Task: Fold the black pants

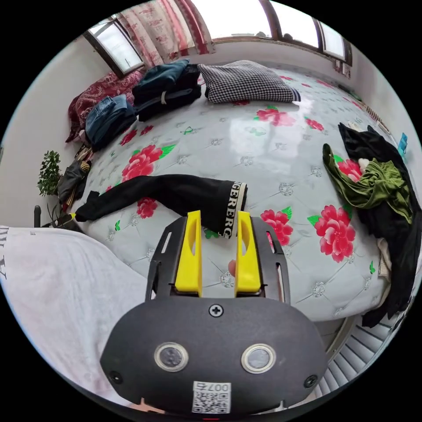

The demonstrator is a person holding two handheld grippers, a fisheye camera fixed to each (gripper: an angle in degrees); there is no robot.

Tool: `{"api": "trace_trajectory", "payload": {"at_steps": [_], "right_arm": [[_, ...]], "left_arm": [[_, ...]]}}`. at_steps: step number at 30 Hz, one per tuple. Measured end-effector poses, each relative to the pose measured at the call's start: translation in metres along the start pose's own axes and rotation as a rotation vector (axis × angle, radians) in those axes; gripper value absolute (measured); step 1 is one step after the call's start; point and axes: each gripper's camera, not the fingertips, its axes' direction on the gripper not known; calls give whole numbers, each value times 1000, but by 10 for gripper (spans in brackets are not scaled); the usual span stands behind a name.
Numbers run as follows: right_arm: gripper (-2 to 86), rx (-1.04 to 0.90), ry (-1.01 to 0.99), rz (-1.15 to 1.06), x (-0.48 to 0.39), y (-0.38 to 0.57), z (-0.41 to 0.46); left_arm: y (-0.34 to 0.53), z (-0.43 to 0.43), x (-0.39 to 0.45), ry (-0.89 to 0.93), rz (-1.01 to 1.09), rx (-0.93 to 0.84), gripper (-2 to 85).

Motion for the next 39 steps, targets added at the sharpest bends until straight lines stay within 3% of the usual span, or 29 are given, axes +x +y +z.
{"api": "trace_trajectory", "payload": {"at_steps": [3,6,14,16,23,28,33,35,39], "right_arm": [[41,-141,6,2,-3,-13,48],[23,-166,65,-14,-9,-23,58],[0,288,30,56,14,-34,-75],[1,324,15,80,22,-30,-89],[17,91,40,-71,-27,-29,-25],[27,-21,54,-172,-70,-34,28],[38,-82,96,-167,-81,-49,59],[45,-30,129,-91,-76,-58,58],[57,16,105,55,-60,-71,58]], "left_arm": [[-13,23,-1,50,1,-57,97],[-20,46,3,5,-41,-132,57],[-16,-20,3,84,20,55,28],[-15,-29,0,116,54,56,31],[7,-47,-26,7,9,112,52],[0,-25,-12,2,130,29,82],[-27,0,4,70,205,-13,78],[-34,24,13,64,249,-118,34],[-30,33,14,69,229,-142,3]]}}
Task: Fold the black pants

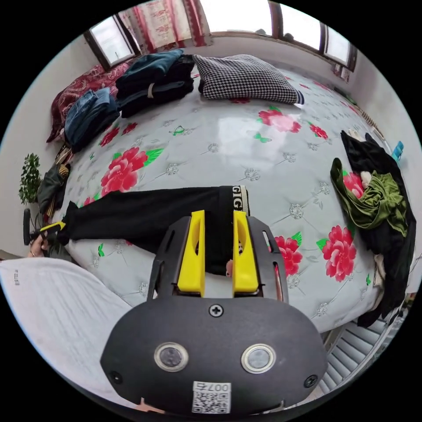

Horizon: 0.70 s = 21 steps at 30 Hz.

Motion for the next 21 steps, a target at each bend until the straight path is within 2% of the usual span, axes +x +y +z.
{"api": "trace_trajectory", "payload": {"at_steps": [5,10,12,15,17,19,21], "right_arm": [[64,2,69,68,5,-20,10],[50,-81,-21,89,6,-25,27],[40,17,-40,52,-2,-18,3],[25,296,-102,-20,-15,7,-80],[14,528,-33,-118,-27,46,-157],[9,570,38,-182,-26,69,-184],[6,474,68,-185,-9,83,-178]], "left_arm": [[20,-24,-11,42,-77,87,-6],[31,-52,-11,80,-83,176,-8],[35,-64,-8,76,-76,207,-8],[45,-91,3,74,-42,305,-9],[53,-105,22,17,34,339,-8],[56,-96,37,-18,89,308,-8],[59,-70,49,11,129,221,-7]]}}
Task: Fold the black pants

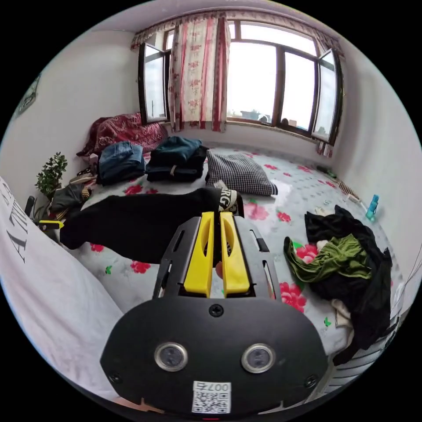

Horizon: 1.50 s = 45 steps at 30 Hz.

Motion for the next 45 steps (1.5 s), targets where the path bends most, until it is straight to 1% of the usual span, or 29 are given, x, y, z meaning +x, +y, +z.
{"api": "trace_trajectory", "payload": {"at_steps": [2,3,7,10,12,15,17,18,19,20,22,23,24,26,29,31,34,36,38,39,40,42,44,45], "right_arm": [[3,-205,-14,95,26,36,20],[3,-219,-13,122,29,44,21],[1,-229,-34,271,38,80,15],[0,-226,-51,306,43,84,14],[0,-207,-57,309,46,78,10],[0,-161,-84,326,50,66,1],[0,-125,-98,333,51,60,-6],[0,-122,-99,335,51,59,-7],[1,-119,-95,337,51,58,-10],[1,-111,-92,335,51,57,-15],[1,-88,-83,336,51,56,-27],[1,-64,-78,345,52,56,-37],[1,-50,-81,354,53,56,-43],[1,8,-107,393,60,56,-67],[1,58,-124,387,62,50,-91],[1,49,-116,375,62,43,-98],[1,66,-208,376,71,25,-100],[2,59,-236,368,75,7,-93],[3,49,-257,311,72,-27,-92],[4,43,-253,289,69,-37,-94],[5,16,-230,242,62,-54,-96],[9,-37,-174,230,59,-76,-86],[20,-103,-152,279,66,-96,-37],[22,-131,-153,298,69,-97,-22]], "left_arm": [[13,35,12,31,-1,-113,-5],[16,40,13,28,-13,-123,-4],[26,30,7,24,-96,-45,30],[17,27,-11,-19,-131,-42,83],[7,32,-21,0,-147,-43,110],[-11,56,-36,-57,-194,-103,135],[-18,87,-51,-120,-300,-205,128],[-18,97,-55,-124,-335,-253,110],[-19,96,-53,-193,-353,-212,73],[-21,94,-48,-187,-337,-213,35],[-22,86,-40,-190,-314,-212,7],[-18,71,-32,-188,-279,-160,1],[-16,63,-30,-173,-268,-132,-1],[-4,25,-25,-97,-263,-23,-6],[5,-23,-24,-45,-242,96,-8],[4,-41,-30,-34,-247,111,-8],[-5,-64,-43,-6,-265,180,-8],[-19,-69,-52,3,-278,210,-8],[-48,-83,-56,63,-261,273,-8],[-56,-89,-53,60,-241,286,-8],[-70,-97,-47,28,-198,290,-7],[-91,-92,-42,-50,-144,264,-5],[-121,-48,-51,-142,-150,139,1],[-126,-35,-56,-156,-178,99,4]]}}
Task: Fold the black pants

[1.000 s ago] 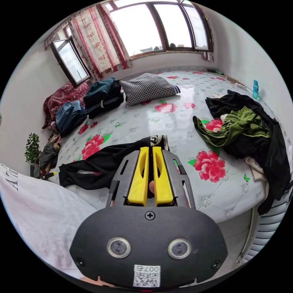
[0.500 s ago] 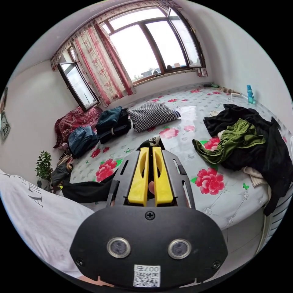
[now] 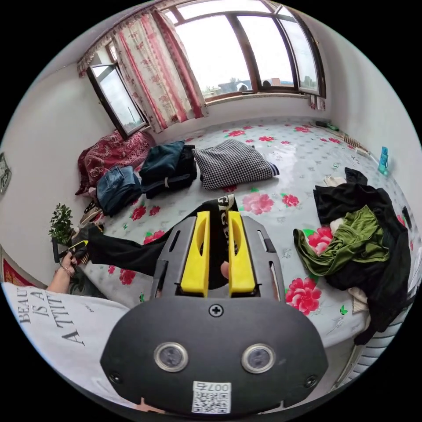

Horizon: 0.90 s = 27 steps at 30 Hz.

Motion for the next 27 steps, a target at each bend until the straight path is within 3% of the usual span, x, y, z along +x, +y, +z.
{"api": "trace_trajectory", "payload": {"at_steps": [2,6,11,18,22,27], "right_arm": [[32,-68,-14,59,17,-1,40],[47,-51,-28,179,52,38,60],[77,-165,-17,263,86,73,111],[107,-247,-143,132,45,22,169],[71,-366,27,55,22,11,216],[10,-239,56,-25,26,-36,191]], "left_arm": [[-4,34,-7,-32,-101,-96,17],[23,45,-22,-8,-212,-86,44],[50,75,-50,55,-352,-228,77],[20,107,-45,33,-352,-318,85],[1,131,-46,-83,-378,-445,29],[-34,121,-56,67,-335,-375,-7]]}}
